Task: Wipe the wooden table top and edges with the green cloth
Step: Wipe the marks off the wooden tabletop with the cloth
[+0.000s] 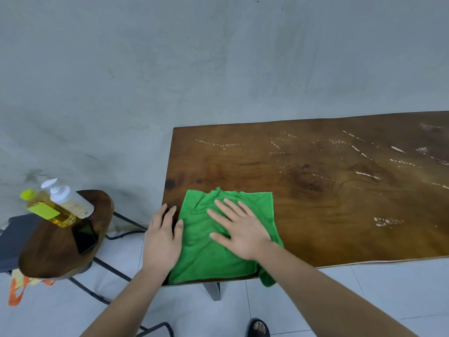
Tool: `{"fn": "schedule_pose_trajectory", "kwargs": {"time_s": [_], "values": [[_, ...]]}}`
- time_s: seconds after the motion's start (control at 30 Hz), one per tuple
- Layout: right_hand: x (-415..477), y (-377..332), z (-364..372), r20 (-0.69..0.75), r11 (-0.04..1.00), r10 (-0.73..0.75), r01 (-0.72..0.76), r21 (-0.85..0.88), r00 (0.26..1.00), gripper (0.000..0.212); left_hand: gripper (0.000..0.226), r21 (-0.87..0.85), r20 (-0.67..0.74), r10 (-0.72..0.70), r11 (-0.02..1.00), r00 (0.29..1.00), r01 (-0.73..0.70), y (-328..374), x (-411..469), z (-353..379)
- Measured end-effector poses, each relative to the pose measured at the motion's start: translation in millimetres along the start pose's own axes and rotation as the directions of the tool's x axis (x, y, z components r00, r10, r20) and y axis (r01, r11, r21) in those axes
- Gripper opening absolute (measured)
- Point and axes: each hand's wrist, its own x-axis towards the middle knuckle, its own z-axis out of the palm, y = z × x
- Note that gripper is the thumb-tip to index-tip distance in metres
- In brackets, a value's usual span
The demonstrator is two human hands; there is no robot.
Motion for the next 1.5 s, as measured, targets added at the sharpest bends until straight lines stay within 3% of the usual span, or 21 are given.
{"fn": "schedule_pose_trajectory", "kwargs": {"time_s": [0.17, 0.3, 0.43, 0.5, 0.67, 0.83, 0.93, 1.07, 1.3, 1.4, 1.5], "values": [[-7.9, 118.5, -16.6, -0.044, 0.974, 0.228, -0.227, 0.021, 0.973, 0.079, 0.054, 0.130, 0.040, 0.008, 0.991, 0.999, -0.013, 23.8, 21.8, 3.3], [-8.8, 198.1, -26.4, -0.084, 0.894, 0.449, -0.444, 0.065, 0.890, 0.082, 0.059, 0.169, 0.065, 0.019, 0.985, 0.998, -0.030, 29.5, 28.5, 14.0], [25.6, 207.5, -33.0, -0.093, 0.762, 0.647, -0.635, 0.131, 0.757, 0.081, 0.060, 0.158, 0.035, -0.005, 0.987, 0.999, 0.000, 30.8, 28.7, 17.2], [54.4, 183.9, -35.7, -0.079, 0.739, 0.672, -0.660, 0.137, 0.736, 0.083, 0.061, 0.174, 0.028, 0.003, 0.985, 1.000, -0.008, 31.6, 28.5, 17.5], [118.9, 88.1, -36.0, -0.055, 0.876, 0.480, -0.474, 0.093, 0.876, 0.081, 0.062, 0.203, 0.017, 0.000, 0.979, 1.000, -0.003, 31.7, 29.1, 19.8], [148.9, -7.7, -24.9, 0.014, 0.993, 0.113, -0.113, 0.014, 0.993, 0.074, 0.062, 0.191, 0.007, 0.069, 0.979, 0.998, -0.070, 19.7, 30.2, 25.3], [153.8, -9.0, -24.1, 0.026, 0.999, -0.030, 0.030, -0.018, 0.999, 0.069, 0.061, 0.164, -0.020, 0.099, 0.982, 0.995, -0.094, 15.5, 31.1, 27.6], [150.6, 44.5, -33.7, 0.017, 0.990, -0.133, 0.134, -0.041, 0.991, 0.075, 0.059, 0.162, -0.021, 0.118, 0.980, 0.993, -0.113, 12.4, 32.8, 30.1], [135.6, 207.8, -57.8, -0.080, 0.974, 0.218, -0.222, -0.043, 0.973, 0.086, 0.048, 0.256, -0.043, 0.058, 0.966, 0.997, -0.045, 18.3, 53.6, 23.2], [131.9, 257.0, -62.8, -0.115, 0.897, 0.442, -0.440, 0.044, 0.890, 0.087, 0.044, 0.255, -0.057, 0.048, 0.966, 0.997, -0.032, 18.9, 65.9, 26.9], [151.4, 260.0, -62.9, -0.104, 0.774, 0.632, -0.619, 0.134, 0.768, 0.085, 0.045, 0.241, -0.062, 0.050, 0.970, 0.997, -0.034, 20.2, 66.6, 30.1]]}}
